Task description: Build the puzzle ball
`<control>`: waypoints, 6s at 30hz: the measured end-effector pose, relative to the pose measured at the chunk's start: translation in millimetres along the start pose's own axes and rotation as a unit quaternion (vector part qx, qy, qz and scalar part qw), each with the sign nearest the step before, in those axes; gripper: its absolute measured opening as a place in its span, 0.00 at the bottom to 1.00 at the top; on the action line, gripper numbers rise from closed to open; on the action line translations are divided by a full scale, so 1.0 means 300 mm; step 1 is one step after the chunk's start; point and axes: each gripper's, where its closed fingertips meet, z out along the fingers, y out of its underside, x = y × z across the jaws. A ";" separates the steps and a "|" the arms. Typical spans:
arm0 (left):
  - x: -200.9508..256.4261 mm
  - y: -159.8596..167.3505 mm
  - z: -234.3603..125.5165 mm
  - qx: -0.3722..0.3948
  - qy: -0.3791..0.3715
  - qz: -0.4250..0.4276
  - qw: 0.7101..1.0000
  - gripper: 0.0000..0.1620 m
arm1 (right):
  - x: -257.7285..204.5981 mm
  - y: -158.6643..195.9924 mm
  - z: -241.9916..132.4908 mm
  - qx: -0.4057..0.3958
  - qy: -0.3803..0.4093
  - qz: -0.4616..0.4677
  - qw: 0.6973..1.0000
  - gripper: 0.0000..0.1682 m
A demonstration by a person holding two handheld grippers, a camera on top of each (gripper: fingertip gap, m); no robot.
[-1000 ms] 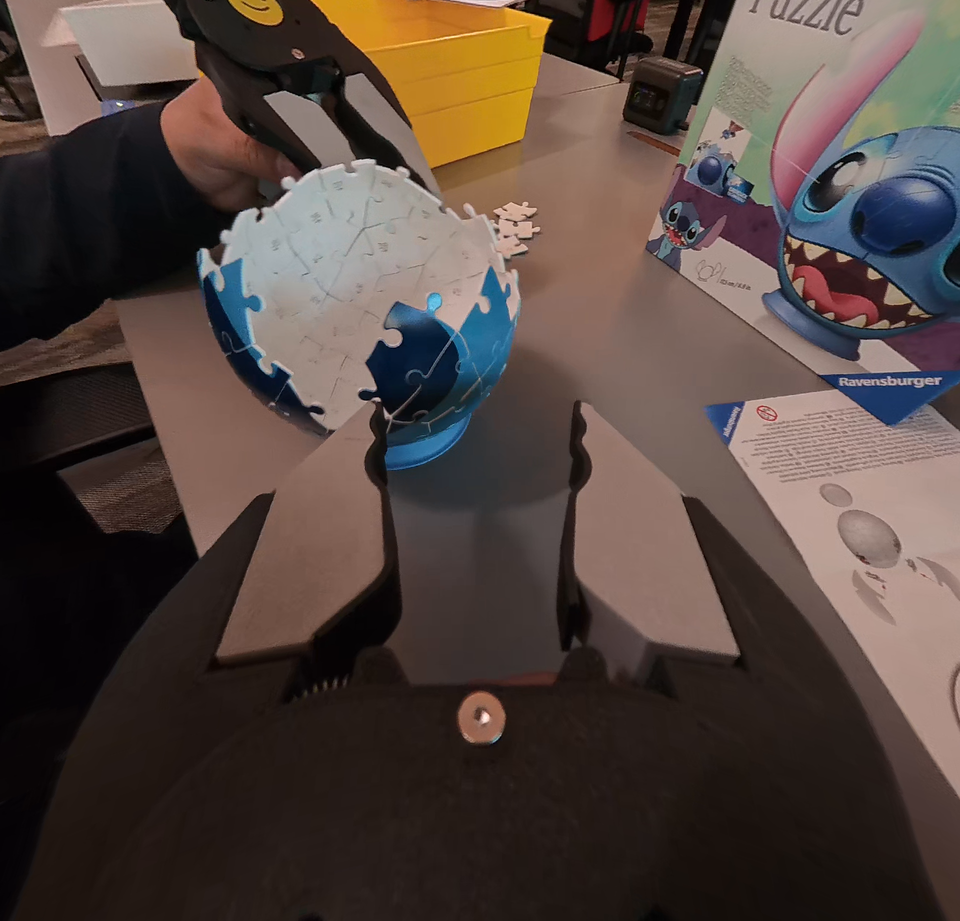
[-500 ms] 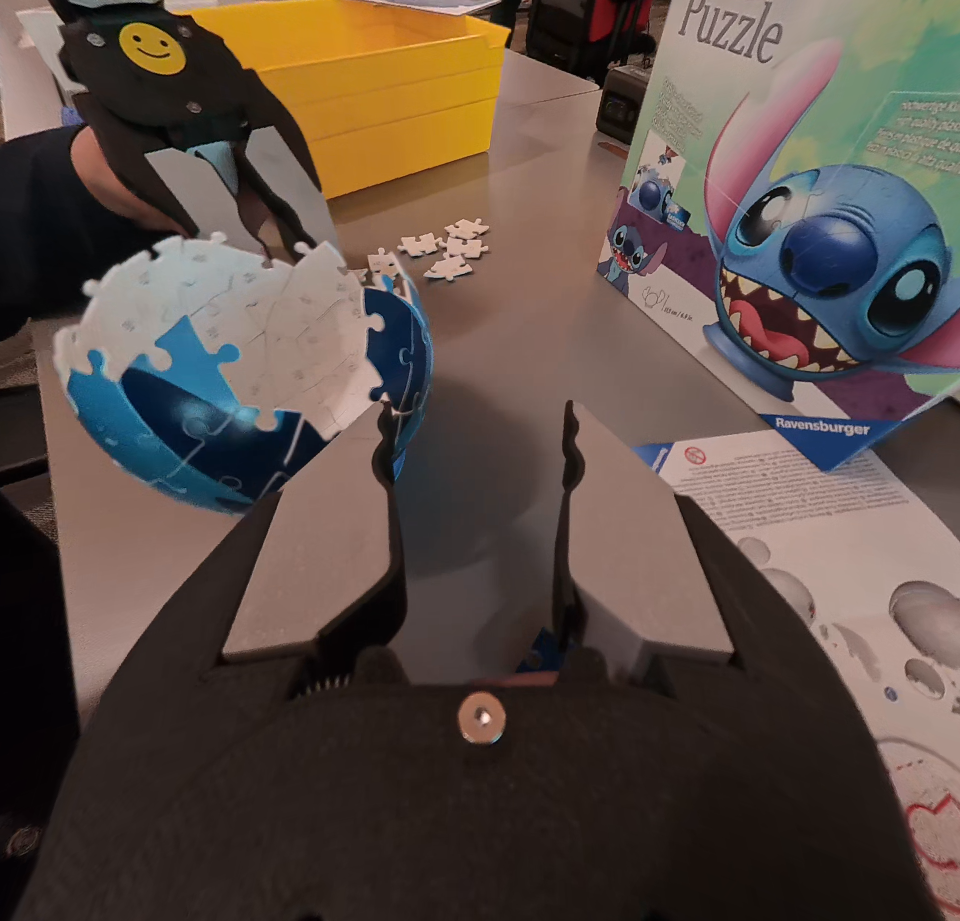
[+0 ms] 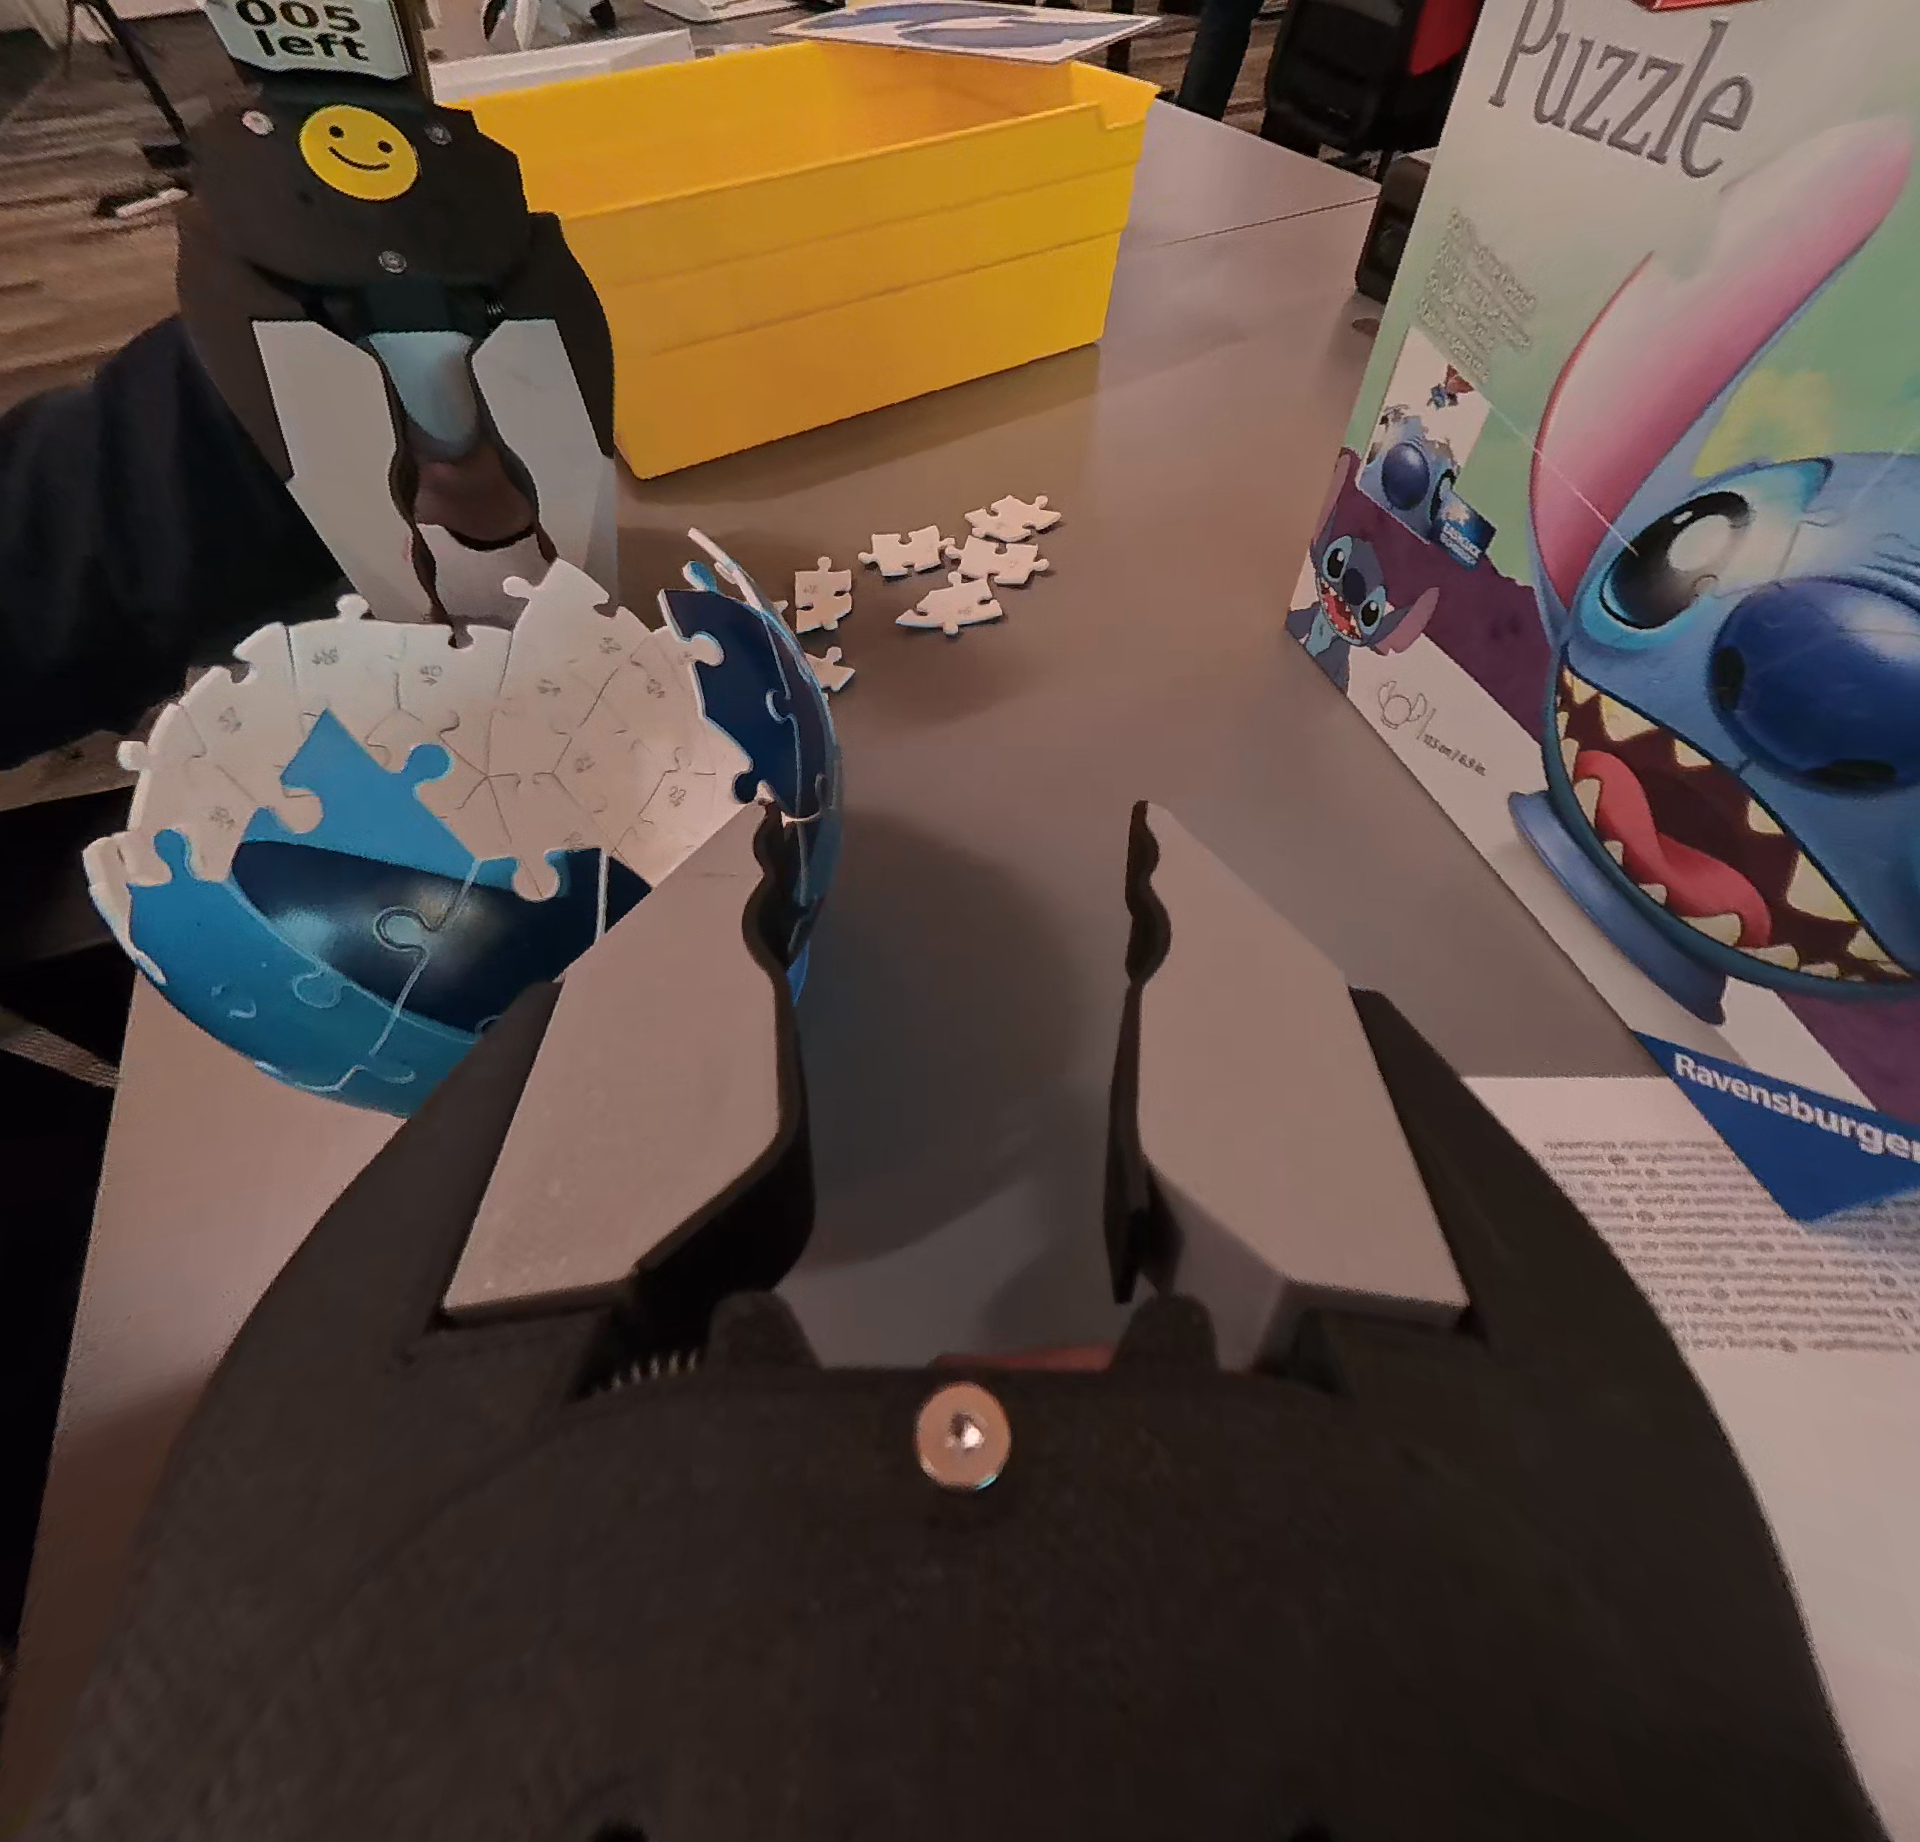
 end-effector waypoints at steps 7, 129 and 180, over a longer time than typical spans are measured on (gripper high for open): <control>-0.025 -0.058 -0.066 0.061 -0.012 -0.017 0.998 0.18 | 0.006 -0.011 0.029 -0.002 -0.018 -0.003 1.000 0.37; 0.077 0.051 0.019 0.001 -0.100 -0.122 0.987 0.46 | -0.082 0.164 -0.352 -0.033 0.016 -0.005 0.999 0.46; -0.010 -0.586 0.149 -0.015 -0.082 0.292 0.953 0.25 | -0.176 -0.286 -0.276 0.137 -0.345 0.232 0.899 0.15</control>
